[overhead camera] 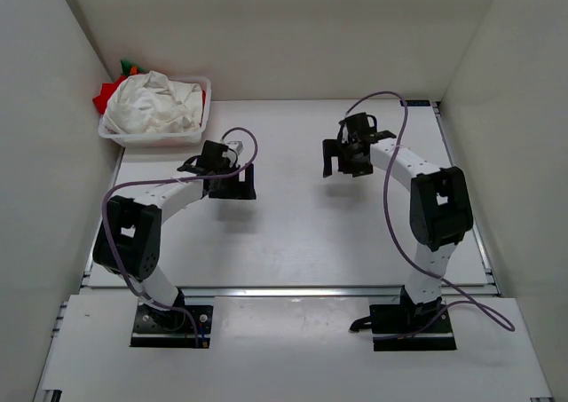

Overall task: Fold and stack the t-shirts
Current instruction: Grab crumpled tshirt from bin with the left arm

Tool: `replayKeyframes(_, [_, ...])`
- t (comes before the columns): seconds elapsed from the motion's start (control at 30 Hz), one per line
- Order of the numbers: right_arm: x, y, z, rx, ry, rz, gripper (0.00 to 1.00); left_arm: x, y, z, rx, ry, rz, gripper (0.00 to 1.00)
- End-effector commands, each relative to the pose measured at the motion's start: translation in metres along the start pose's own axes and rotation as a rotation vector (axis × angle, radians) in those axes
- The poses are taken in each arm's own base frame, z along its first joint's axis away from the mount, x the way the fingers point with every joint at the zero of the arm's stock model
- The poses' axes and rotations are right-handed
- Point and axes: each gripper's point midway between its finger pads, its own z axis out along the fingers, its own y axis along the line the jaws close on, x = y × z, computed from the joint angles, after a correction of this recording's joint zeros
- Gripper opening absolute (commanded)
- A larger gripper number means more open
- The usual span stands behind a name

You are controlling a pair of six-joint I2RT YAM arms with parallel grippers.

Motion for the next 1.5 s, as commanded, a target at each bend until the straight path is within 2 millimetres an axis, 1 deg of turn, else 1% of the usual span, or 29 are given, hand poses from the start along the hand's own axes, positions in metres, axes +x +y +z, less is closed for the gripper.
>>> replayKeyframes(0.0, [0.006, -0.007, -0.022, 0.026, -0.039, 0.026, 1.00, -0.009, 0.010, -0.024, -0.070, -0.006, 0.037, 0.99])
replayKeyframes(0.03, [0.005, -0.010, -0.028, 0.010, -0.049, 0.036, 0.99, -0.010, 0.006, -0.026, -0.048, -0.006, 0.043, 0.99])
replayKeyframes(0.07, [0.015, -0.012, -0.025, 0.010, -0.027, 0.055, 0.99, -0.009, 0.011, -0.031, -0.057, 0.000, 0.028, 0.99])
replayKeyframes(0.17, [0.014, -0.029, -0.038, 0.059, -0.031, 0.104, 1.00, -0.007, 0.018, -0.041, -0.074, 0.005, 0.017, 0.99])
replayKeyframes(0.3, [0.011, -0.041, -0.051, 0.118, -0.030, 0.123, 0.99, -0.039, 0.042, -0.062, -0.223, -0.067, 0.008, 0.98])
replayKeyframes(0.43, [-0.007, -0.043, -0.071, 0.101, -0.103, 0.134, 0.99, -0.108, 0.075, -0.098, -0.312, -0.208, -0.019, 0.99])
replayKeyframes(0.47, [-0.009, -0.040, -0.073, 0.075, -0.106, 0.145, 1.00, -0.135, 0.074, -0.111, -0.307, -0.268, -0.007, 0.99])
replayKeyframes(0.5, [-0.013, -0.041, -0.077, 0.063, -0.119, 0.152, 0.99, -0.142, 0.091, -0.113, -0.359, -0.268, -0.014, 0.99])
replayKeyframes(0.57, [-0.020, -0.035, -0.084, 0.011, -0.140, 0.148, 0.99, -0.176, 0.109, -0.128, -0.430, -0.346, -0.039, 0.99])
replayKeyframes(0.63, [-0.024, -0.031, -0.088, 0.003, -0.162, 0.138, 0.99, -0.196, 0.119, -0.119, -0.372, -0.348, -0.045, 0.99])
replayKeyframes(0.67, [-0.027, -0.029, -0.091, 0.001, -0.181, 0.124, 0.99, -0.214, 0.127, -0.128, -0.370, -0.397, -0.095, 0.98])
replayKeyframes(0.7, [-0.032, -0.025, -0.092, 0.002, -0.212, 0.103, 0.99, -0.224, 0.131, -0.122, -0.365, -0.404, -0.116, 0.99])
replayKeyframes(0.73, [-0.034, -0.022, -0.091, -0.008, -0.230, 0.082, 0.99, -0.226, 0.139, -0.112, -0.361, -0.399, -0.146, 0.99])
replayKeyframes(0.77, [-0.033, -0.017, -0.094, -0.022, -0.247, 0.061, 0.99, -0.234, 0.153, -0.110, -0.358, -0.414, -0.148, 0.95])
replayKeyframes(0.8, [-0.035, -0.016, -0.095, -0.022, -0.269, 0.056, 0.99, -0.241, 0.158, -0.111, -0.361, -0.429, -0.145, 0.96])
replayKeyframes(0.87, [-0.037, -0.014, -0.101, -0.022, -0.313, 0.038, 0.99, -0.249, 0.176, -0.100, -0.407, -0.439, -0.150, 0.98])
replayKeyframes(0.9, [-0.040, -0.016, -0.104, -0.010, -0.338, 0.049, 0.99, -0.256, 0.180, -0.102, -0.436, -0.463, -0.143, 0.99])
replayKeyframes(0.93, [-0.037, -0.019, -0.102, 0.006, -0.336, 0.061, 0.94, -0.255, 0.188, -0.095, -0.467, -0.454, -0.139, 0.99])
replayKeyframes(0.97, [-0.037, -0.022, -0.101, 0.007, -0.338, 0.080, 1.00, -0.258, 0.194, -0.093, -0.502, -0.465, -0.142, 0.95])
replayKeyframes(1.0, [-0.036, -0.025, -0.099, -0.006, -0.331, 0.095, 1.00, -0.258, 0.196, -0.082, -0.515, -0.446, -0.130, 0.87])
replayKeyframes(1.03, [-0.037, -0.024, -0.098, -0.062, -0.320, 0.116, 0.99, -0.262, 0.201, -0.086, -0.543, -0.448, -0.130, 0.73])
replayKeyframes(1.1, [-0.034, -0.029, -0.094, -0.110, -0.293, 0.146, 0.99, -0.261, 0.205, -0.068, -0.539, -0.412, -0.117, 0.65])
replayKeyframes(1.23, [-0.026, -0.043, -0.077, -0.059, -0.229, 0.150, 0.99, -0.252, 0.217, -0.047, -0.553, -0.384, -0.148, 0.74])
replayKeyframes(1.27, [-0.023, -0.043, -0.071, -0.044, -0.213, 0.139, 0.99, -0.251, 0.226, -0.049, -0.565, -0.386, -0.162, 0.76])
replayKeyframes(1.3, [-0.023, -0.040, -0.070, -0.043, -0.210, 0.132, 1.00, -0.245, 0.228, -0.039, -0.564, -0.367, -0.163, 0.80])
replayKeyframes(1.33, [-0.020, -0.042, -0.066, -0.034, -0.198, 0.128, 0.99, -0.247, 0.229, -0.040, -0.566, -0.370, -0.168, 0.82])
replayKeyframes(1.4, [-0.020, -0.038, -0.065, -0.039, -0.191, 0.127, 0.99, -0.242, 0.235, -0.033, -0.575, -0.347, -0.173, 0.81])
replayKeyframes(1.43, [-0.020, -0.034, -0.064, -0.051, -0.194, 0.120, 0.99, -0.239, 0.241, -0.030, -0.591, -0.339, -0.183, 0.64])
replayKeyframes(1.47, [-0.016, -0.035, -0.061, -0.050, -0.176, 0.128, 0.99, -0.240, 0.247, -0.033, -0.601, -0.346, -0.200, 0.41])
